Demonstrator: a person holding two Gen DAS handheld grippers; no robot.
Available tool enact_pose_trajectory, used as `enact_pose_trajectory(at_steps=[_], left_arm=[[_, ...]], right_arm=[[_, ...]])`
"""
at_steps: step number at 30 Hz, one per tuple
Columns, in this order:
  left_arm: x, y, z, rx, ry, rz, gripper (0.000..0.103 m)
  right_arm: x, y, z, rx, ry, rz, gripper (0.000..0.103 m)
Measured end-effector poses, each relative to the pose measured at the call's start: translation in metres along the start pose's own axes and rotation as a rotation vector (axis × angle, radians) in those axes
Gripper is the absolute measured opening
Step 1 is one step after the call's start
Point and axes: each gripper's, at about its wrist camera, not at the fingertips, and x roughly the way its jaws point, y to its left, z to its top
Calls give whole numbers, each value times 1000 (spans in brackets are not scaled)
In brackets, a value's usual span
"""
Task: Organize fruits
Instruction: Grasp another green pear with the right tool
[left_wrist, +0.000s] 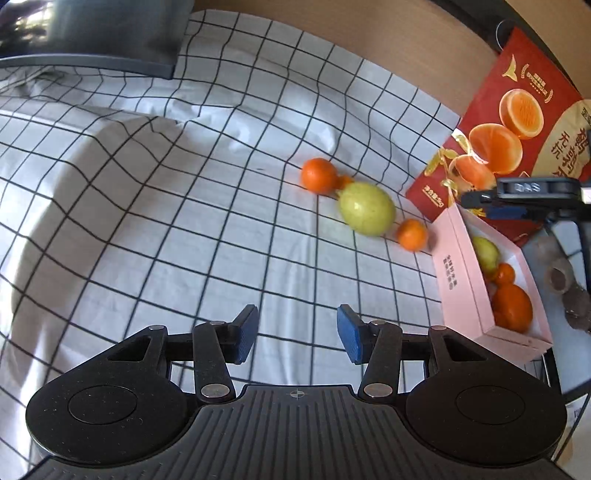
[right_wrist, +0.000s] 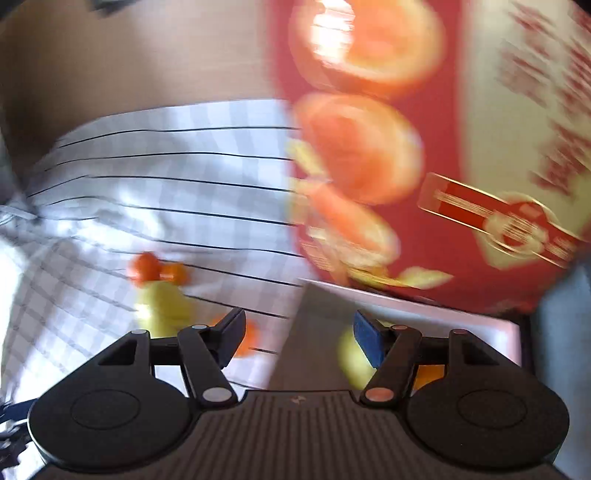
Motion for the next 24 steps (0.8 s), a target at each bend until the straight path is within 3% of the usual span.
enact_pose_trajectory(at_steps=[3,8,10,17,20,24], left_arm=[[-3,10,-5,16,14,-25,52],[-13,24,-11,24,36,-57,52],[-20,35,-12,24,36,-55,52],[-36,72,-12,2,35,-19,52],[-37,83,-10,-6,40,-5,52],[-34,91,-10,-8,50,4,52]], right_arm=[[22,43,6,-100,43,20,70],[71,103,9,-228,72,-42,70],[82,111,12,-233,73,-25,78],[116,130,19,-174,146,42,78],[127,136,13,-133,188,66,67],[118,147,-2,-183,145,13,66]])
